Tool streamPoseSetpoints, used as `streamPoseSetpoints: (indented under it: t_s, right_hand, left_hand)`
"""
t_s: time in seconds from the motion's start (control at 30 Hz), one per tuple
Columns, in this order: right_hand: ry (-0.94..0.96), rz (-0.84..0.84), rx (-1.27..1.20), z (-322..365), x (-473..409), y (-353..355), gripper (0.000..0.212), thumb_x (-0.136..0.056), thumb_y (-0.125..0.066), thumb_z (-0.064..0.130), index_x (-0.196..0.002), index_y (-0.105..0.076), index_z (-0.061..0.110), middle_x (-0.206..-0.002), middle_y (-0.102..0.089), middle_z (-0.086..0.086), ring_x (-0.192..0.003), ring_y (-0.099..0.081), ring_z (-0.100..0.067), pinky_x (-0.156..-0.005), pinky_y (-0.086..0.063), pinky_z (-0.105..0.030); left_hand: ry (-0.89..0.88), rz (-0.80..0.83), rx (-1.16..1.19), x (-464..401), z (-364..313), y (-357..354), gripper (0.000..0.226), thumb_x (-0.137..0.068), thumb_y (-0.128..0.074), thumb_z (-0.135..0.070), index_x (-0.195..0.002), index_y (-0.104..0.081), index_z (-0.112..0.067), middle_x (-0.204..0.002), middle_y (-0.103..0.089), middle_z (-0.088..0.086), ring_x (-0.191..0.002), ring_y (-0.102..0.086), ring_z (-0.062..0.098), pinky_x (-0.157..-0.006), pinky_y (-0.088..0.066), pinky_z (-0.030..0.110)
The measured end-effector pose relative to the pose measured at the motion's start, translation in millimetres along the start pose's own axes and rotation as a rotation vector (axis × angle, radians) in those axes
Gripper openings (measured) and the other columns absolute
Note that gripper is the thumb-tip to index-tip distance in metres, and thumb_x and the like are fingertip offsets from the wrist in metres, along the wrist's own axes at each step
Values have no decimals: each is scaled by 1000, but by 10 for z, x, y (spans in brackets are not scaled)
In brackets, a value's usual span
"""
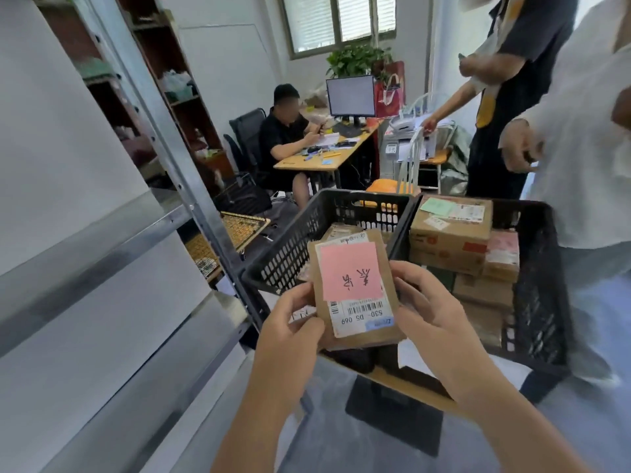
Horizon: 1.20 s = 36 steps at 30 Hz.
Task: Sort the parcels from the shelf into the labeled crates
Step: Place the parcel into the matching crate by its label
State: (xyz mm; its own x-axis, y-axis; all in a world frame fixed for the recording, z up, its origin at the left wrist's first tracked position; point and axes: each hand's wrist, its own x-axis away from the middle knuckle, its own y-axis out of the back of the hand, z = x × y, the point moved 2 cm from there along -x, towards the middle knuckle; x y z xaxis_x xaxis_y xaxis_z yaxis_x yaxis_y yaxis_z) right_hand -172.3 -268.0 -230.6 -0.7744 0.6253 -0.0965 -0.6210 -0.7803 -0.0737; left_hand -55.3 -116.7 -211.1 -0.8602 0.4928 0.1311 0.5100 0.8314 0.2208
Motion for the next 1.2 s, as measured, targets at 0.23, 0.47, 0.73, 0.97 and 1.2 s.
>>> streamPoseSetpoints:
  t_s: [0.23, 0.47, 0.73, 0.97, 1.2]
  right_hand:
    - [-53, -146, 81, -155, -252, 516, 62, -99, -42, -8, -132, -52, 44, -124, -68, 19, -122, -61, -4, -87, -62, -37]
    - [-97, -314, 658, -260, -286, 969, 85, -71, -61, 78, -145, -27, 52, -130, -36, 17, -115, -49, -7, -88, -56, -35]
    - [-240, -582, 864, -391, -397, 1252, 88, -68, -75, 59, -142, -26, 58, -124, -38, 9, -108, -51, -19, -83, -57, -45]
    - [-371, -836, 885, -624, -412, 1305, 86, -67, -81, 54, -140, -36, 54, -119, -41, 2, -104, -53, -26, -75, -51, -41]
    - [-380, -760, 960, -962, -812, 1016, 87, -71, -80, 55, -142, -31, 53, -118, -40, 3, -98, -51, -18, -70, -50, -35]
  left_hand:
    - [1, 74, -71, -307, -138, -600, 43, -106, -49, -6, -111, -77, -38, -106, -80, -23, -101, -77, 5, -84, -66, 35]
    - [3, 350, -86, -580, -141, -1299, 43, -108, -48, -8, -124, -77, -35, -115, -80, -18, -109, -76, 6, -94, -64, 39]
    - [-68, 803, -131, -1176, -95, -1661, 47, -113, -39, -12, -128, -74, -39, -122, -77, -19, -119, -72, 8, -102, -61, 40]
    - [-130, 526, -131, -2192, 188, -1381, 36, -110, -47, -15, -127, -67, -39, -132, -66, -17, -125, -58, 2, -104, -50, 29]
    - [-92, 506, -182, -2488, 494, -1363, 44, -107, -50, -12, -146, -54, -34, -146, -51, -12, -107, -60, -15, -79, -43, 7]
